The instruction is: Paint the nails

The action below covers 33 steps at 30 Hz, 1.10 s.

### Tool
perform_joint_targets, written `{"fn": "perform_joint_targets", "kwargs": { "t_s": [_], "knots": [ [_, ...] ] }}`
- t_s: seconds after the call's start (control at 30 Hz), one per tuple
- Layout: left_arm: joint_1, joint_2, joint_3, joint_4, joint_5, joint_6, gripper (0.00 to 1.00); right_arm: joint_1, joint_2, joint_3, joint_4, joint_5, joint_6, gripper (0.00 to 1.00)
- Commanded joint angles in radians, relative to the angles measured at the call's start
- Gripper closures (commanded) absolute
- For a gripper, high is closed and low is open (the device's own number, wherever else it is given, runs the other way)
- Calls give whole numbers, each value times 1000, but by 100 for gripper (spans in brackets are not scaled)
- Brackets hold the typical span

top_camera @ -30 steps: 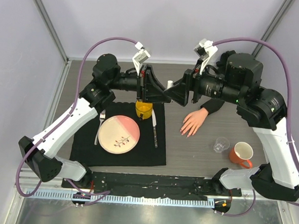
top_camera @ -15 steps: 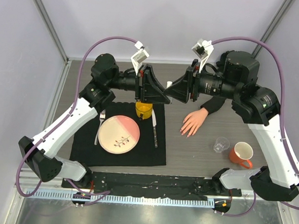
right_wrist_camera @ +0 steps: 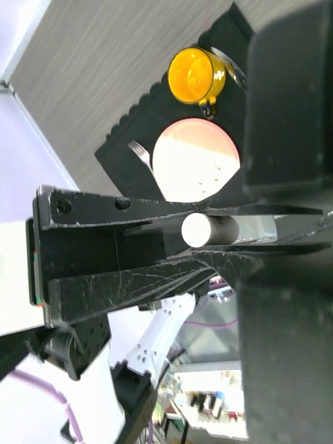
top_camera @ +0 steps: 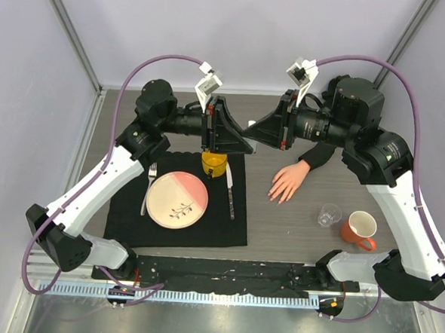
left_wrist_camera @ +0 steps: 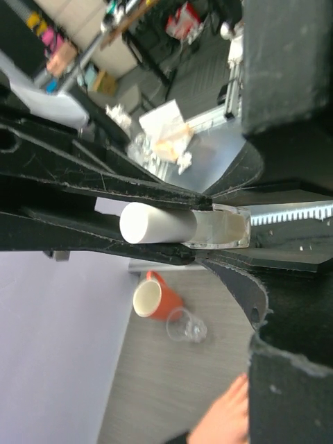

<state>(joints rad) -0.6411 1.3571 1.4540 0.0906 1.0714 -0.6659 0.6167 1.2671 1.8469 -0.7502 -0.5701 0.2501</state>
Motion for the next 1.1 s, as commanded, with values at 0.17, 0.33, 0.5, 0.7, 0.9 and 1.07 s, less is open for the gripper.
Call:
{"fn": "perform_joint_targets", "kwargs": {
  "t_s": [0.17, 0.33, 0.5, 0.7, 0.9, 1.07],
  "knots": [
    [0, 79, 268, -503, -529, 308, 100, 272, -23, -6, -119, 775, -31, 99],
    [-14, 137, 309, -509, -564, 315, 100, 569, 292, 378, -474, 1559, 142, 99],
    [-26, 143, 307, -523, -581, 331, 100, 601, 454, 609, -586, 1514, 131, 99],
    [-26, 90, 261, -546, -593, 359, 100, 555, 270, 389, -321, 1270, 81, 64],
    [-26, 17, 157, -514, -510, 362, 100, 362, 172, 368, -265, 896, 43, 41],
    [-26, -44, 48, -375, -311, 306, 100, 178, 118, 324, -198, 456, -5, 37]
  ]
}}
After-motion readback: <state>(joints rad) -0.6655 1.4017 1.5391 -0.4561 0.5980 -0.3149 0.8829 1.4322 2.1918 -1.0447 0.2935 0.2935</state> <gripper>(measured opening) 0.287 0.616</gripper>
